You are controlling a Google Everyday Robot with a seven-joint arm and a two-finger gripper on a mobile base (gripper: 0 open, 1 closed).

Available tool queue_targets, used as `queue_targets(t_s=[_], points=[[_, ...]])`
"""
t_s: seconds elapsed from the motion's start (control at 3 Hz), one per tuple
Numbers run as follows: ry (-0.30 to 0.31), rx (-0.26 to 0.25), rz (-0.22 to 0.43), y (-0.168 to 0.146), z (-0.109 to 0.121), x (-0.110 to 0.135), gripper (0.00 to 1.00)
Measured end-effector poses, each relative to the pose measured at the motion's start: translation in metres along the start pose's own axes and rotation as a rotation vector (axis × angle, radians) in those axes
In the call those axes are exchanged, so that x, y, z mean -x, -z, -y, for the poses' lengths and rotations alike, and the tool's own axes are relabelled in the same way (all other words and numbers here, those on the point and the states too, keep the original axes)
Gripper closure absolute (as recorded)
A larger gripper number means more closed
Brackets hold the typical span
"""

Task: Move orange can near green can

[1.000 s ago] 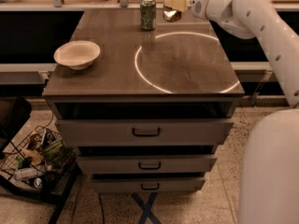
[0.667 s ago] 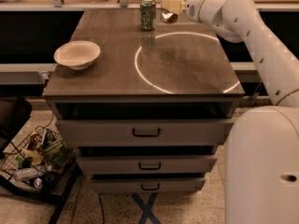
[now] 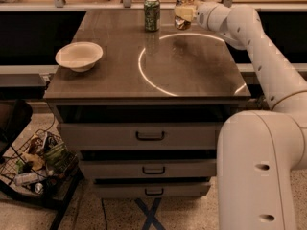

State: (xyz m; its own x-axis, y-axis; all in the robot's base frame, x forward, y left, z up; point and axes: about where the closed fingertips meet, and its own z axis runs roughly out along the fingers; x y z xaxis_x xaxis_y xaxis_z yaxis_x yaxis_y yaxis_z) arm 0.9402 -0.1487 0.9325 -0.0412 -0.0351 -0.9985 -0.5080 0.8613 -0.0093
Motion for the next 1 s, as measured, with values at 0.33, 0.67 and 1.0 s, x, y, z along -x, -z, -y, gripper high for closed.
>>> queue_targets(t_s=[0.33,0.67,1.0], points=[[0.024,-0.007,0.001,-0.0134,0.0138,-0.0199,1.00],[0.025,-0.007,0.002,-0.0141,0.0139,-0.0198,1.00],[0.024,-0.003,0.001,-0.0165,0.0113,-0.0209,0.82]])
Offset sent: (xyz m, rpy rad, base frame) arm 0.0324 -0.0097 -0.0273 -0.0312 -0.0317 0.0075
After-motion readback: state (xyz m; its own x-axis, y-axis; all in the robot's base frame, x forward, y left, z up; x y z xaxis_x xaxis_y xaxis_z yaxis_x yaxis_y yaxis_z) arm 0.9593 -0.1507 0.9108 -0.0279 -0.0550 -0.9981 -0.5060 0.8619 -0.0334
